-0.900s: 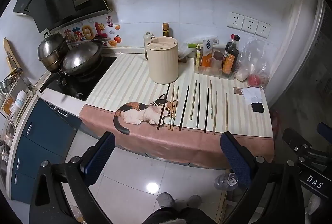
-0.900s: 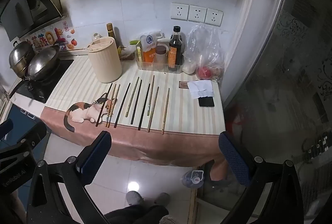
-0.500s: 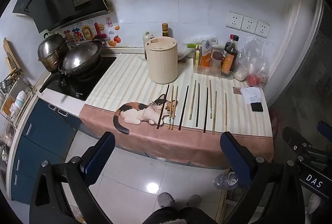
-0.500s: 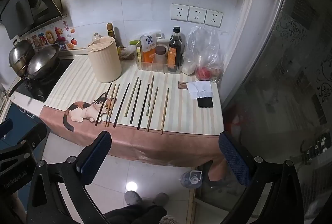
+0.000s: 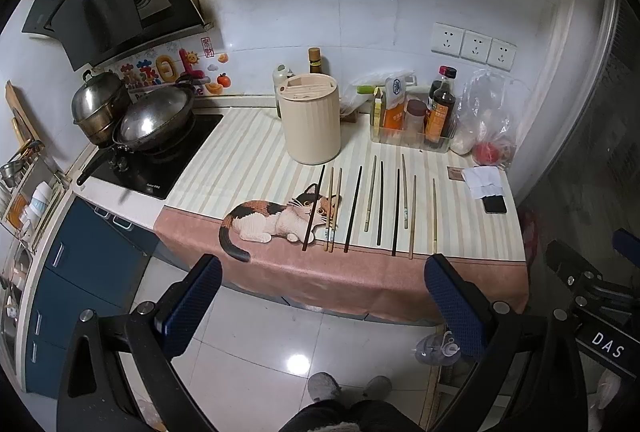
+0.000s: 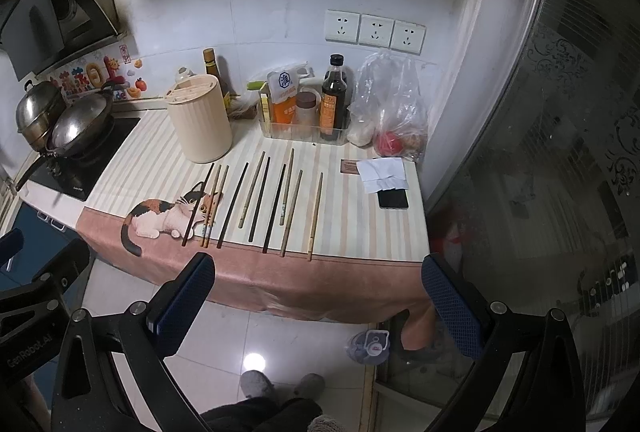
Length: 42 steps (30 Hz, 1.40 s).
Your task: Organize utensils
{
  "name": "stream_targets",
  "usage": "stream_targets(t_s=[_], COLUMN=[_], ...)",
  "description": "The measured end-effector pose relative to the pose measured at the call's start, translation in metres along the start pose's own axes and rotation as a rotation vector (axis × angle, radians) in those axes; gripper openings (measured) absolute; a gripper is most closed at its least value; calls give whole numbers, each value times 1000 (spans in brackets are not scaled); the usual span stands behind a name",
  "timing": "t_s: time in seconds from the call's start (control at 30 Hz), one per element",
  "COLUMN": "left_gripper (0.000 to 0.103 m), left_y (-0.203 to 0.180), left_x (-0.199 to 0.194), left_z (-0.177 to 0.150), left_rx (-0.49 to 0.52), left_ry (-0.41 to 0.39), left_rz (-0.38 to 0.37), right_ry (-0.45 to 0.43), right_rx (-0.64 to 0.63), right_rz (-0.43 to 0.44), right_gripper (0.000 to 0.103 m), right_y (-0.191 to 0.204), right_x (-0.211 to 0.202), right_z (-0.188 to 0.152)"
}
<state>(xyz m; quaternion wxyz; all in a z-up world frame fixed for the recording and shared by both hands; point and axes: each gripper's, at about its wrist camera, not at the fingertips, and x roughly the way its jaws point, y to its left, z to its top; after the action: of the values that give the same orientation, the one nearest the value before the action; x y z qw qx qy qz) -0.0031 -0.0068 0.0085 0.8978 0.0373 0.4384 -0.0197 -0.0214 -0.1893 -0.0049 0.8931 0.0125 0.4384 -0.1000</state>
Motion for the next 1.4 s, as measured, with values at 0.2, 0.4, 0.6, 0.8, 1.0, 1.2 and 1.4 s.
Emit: stream_targets(t_s=[0.2, 0.4, 0.6, 0.8, 1.0, 1.2, 1.4], left_gripper=[103, 103, 103, 103, 103, 103, 103], left_y=[-1, -1, -1, -1, -1, -1, -1], left_x=[0, -1, -1, 0, -1, -1, -2], left_z=[1, 1, 1, 0, 1, 0, 0], left_rx=[0, -1, 0, -1, -1, -2, -1], left_ry=[1, 1, -1, -2, -3, -3, -6], left_rz=[2, 0, 1, 1, -1, -1, 0], right_ry=[-1, -4, -4, -6, -7, -7, -4], right_rx=[0, -1, -1, -2, 0, -1, -3], right_rz=[1, 1, 4, 3, 5, 5, 6], right_gripper=[103, 103, 103, 103, 103, 103, 103], right_y=[-2, -2, -4, -4, -6, -5, -6], right_x=[0, -1, -4, -5, -5, -6, -6], right_z=[0, 0, 1, 1, 3, 3, 6])
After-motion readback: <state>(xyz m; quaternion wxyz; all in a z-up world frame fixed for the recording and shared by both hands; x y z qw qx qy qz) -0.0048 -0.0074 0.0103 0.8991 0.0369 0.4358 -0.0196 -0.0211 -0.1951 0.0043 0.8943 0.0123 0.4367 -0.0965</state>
